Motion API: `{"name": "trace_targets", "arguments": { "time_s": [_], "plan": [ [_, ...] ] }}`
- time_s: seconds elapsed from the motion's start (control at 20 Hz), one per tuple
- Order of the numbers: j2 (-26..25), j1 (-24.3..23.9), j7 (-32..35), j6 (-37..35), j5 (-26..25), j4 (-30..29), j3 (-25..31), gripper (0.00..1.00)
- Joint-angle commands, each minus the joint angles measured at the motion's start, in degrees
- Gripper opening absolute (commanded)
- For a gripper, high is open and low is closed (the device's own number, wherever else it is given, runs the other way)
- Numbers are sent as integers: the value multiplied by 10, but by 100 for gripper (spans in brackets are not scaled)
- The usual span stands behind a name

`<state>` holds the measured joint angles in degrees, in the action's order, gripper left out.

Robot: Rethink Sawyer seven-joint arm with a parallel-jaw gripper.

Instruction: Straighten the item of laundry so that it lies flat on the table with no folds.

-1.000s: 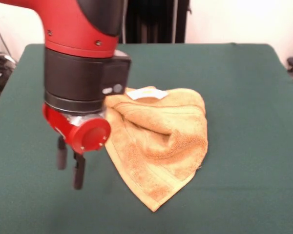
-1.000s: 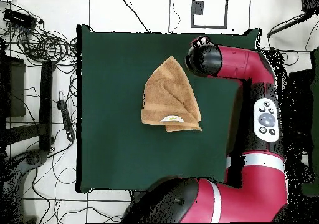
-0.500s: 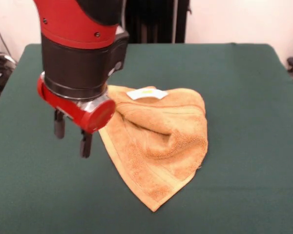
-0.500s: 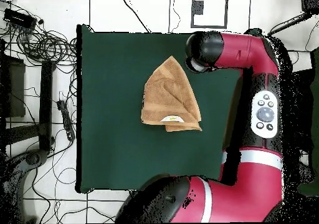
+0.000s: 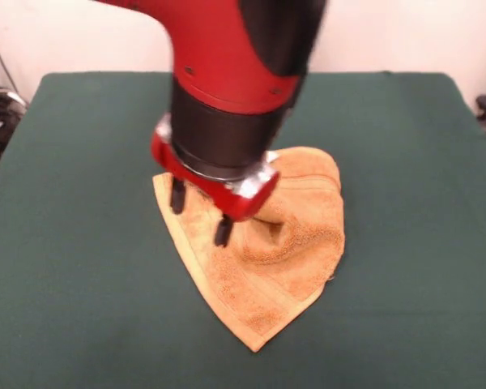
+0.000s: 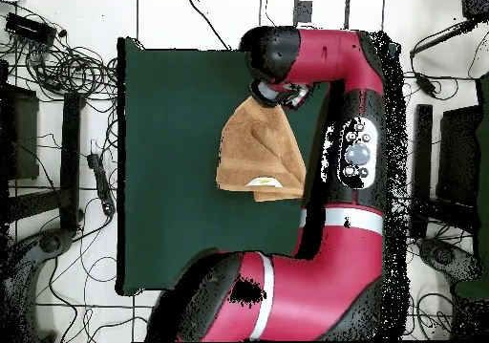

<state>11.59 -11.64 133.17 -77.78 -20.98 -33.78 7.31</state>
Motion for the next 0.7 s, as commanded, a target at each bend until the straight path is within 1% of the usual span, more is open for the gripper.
{"name": "trace_targets", "arguments": {
  "time_s": [0.05,0.2,0.3,0.5,0.7],
  "plan": [
    [-54,32,-41,-89,14,19,47,100],
    [-52,36,-7,-163,30,-1,30,100],
    [-54,41,13,-215,32,-3,15,100],
    [-62,44,42,-245,38,10,11,100],
    [-46,42,46,-218,47,-25,12,100]
  ]
}}
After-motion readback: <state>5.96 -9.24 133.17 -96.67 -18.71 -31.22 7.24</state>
